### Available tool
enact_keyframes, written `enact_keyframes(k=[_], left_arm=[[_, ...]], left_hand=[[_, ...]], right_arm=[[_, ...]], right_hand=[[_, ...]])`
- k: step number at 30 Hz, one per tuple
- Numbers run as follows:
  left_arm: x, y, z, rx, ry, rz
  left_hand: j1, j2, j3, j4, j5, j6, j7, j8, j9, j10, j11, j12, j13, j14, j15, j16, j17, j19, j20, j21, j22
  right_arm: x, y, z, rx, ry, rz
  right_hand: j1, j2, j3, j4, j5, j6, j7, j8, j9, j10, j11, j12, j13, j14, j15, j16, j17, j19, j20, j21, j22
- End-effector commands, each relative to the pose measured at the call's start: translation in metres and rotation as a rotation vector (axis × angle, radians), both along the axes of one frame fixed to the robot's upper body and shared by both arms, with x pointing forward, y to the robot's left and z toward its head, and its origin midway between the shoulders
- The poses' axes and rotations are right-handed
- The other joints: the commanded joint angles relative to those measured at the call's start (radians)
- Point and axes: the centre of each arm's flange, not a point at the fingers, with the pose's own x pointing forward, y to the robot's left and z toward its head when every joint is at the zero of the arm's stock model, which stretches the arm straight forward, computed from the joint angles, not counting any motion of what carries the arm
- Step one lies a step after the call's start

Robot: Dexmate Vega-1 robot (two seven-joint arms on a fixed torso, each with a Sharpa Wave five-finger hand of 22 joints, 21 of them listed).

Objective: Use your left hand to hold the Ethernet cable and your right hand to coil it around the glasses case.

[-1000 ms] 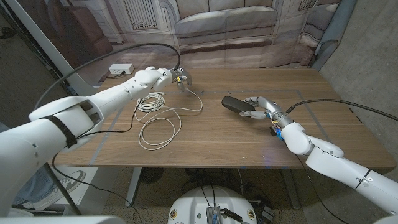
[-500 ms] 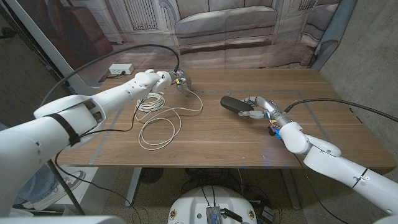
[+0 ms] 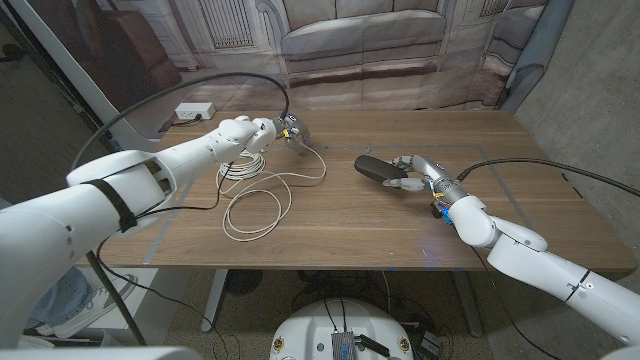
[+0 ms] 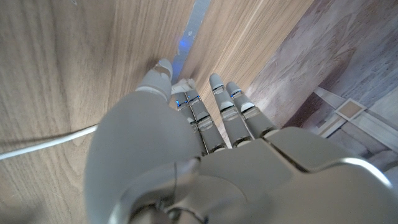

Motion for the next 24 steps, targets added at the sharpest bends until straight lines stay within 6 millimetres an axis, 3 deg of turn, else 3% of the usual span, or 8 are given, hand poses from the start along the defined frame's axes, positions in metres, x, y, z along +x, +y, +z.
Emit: enact_keyframes(k=[1, 24], left_arm=[[0.0012, 0.0024, -0.0010, -0.012, -0.008, -0.002], [0.0046, -0.0032, -0.0046, -0.023, -0.043, -0.028]], left_hand=[[-0.003, 0.005, 0.007, 0.000, -0.004, 0.010, -0.001, 0.005, 0.003, 0.009, 0.001, 0.000, 0.002, 0.007, -0.138, -0.004, 0.001, 0.010, -0.050, 0.006, 0.003], [0.006, 0.024, 0.022, 0.007, -0.017, 0.058, 0.003, 0.010, 0.003, 0.053, -0.007, 0.000, 0.002, 0.044, -0.140, -0.003, 0.001, 0.030, -0.052, 0.000, 0.003]], right_arm=[[0.0008, 0.0018, -0.0008, -0.001, 0.004, 0.004], [-0.0024, 0.0028, -0.0017, 0.004, 0.004, -0.009]], right_hand=[[0.110, 0.123, 0.013, 0.016, 0.004, 0.114, -0.105, 0.003, 0.004, 0.189, -0.181, 0.001, 0.005, 0.011, -0.139, -0.002, 0.001, -0.002, -0.095, 0.005, 0.001], [0.108, 0.128, 0.010, 0.019, 0.004, 0.116, -0.106, -0.001, 0.004, 0.190, -0.182, -0.004, 0.005, 0.010, -0.139, -0.002, 0.004, -0.003, -0.095, 0.005, 0.001]])
